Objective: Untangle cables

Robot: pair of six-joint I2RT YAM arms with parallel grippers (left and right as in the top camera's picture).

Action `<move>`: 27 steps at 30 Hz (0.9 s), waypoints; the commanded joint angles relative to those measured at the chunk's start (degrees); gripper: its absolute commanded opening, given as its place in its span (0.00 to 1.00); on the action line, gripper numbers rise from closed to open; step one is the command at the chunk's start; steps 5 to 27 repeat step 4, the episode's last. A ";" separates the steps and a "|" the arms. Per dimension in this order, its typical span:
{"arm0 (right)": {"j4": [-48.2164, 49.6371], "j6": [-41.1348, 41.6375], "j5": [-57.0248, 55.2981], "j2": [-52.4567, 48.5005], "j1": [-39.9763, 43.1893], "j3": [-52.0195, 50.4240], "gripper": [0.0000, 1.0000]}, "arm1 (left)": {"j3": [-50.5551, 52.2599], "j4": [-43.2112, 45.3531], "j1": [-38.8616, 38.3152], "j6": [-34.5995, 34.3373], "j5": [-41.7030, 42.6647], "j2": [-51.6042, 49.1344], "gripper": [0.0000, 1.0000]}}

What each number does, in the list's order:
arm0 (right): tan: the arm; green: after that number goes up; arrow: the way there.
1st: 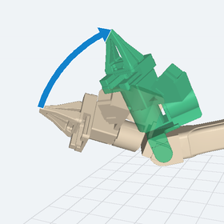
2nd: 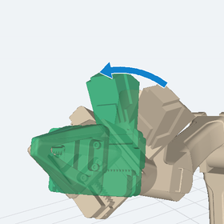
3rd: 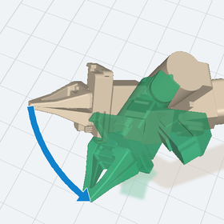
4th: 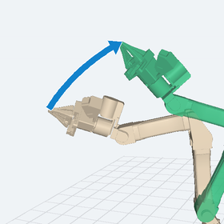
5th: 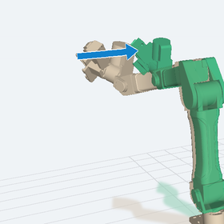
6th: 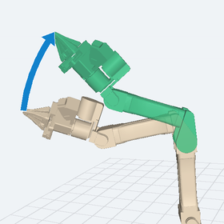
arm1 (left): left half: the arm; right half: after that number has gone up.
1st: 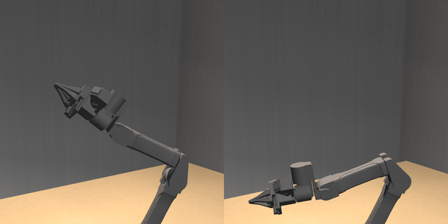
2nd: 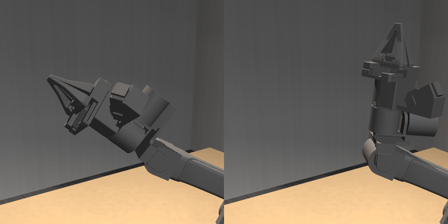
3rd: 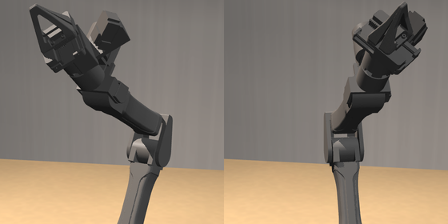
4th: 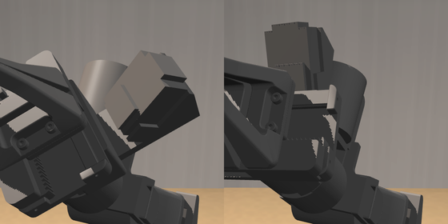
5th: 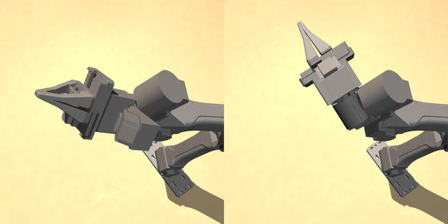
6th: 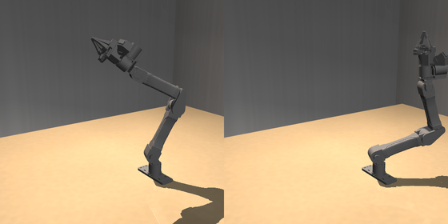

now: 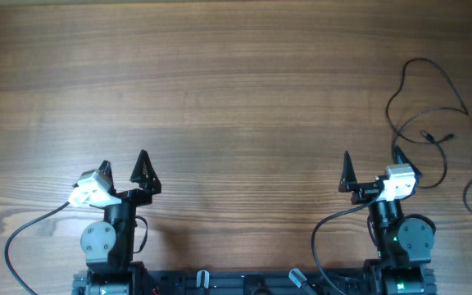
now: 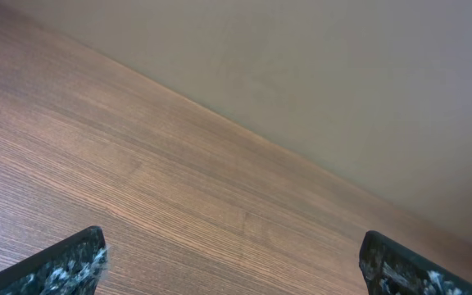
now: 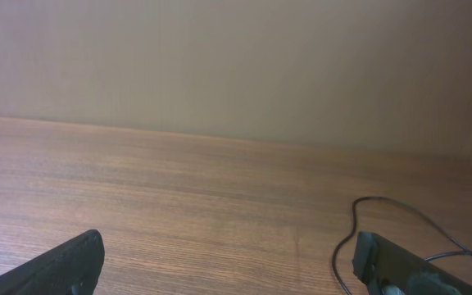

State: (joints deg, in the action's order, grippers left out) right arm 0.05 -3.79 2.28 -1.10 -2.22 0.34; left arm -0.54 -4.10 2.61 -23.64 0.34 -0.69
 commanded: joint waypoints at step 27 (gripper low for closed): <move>0.13 -0.35 -0.96 0.68 -0.24 -0.04 1.00 | 0.20 -0.24 -0.26 0.90 0.68 0.42 1.00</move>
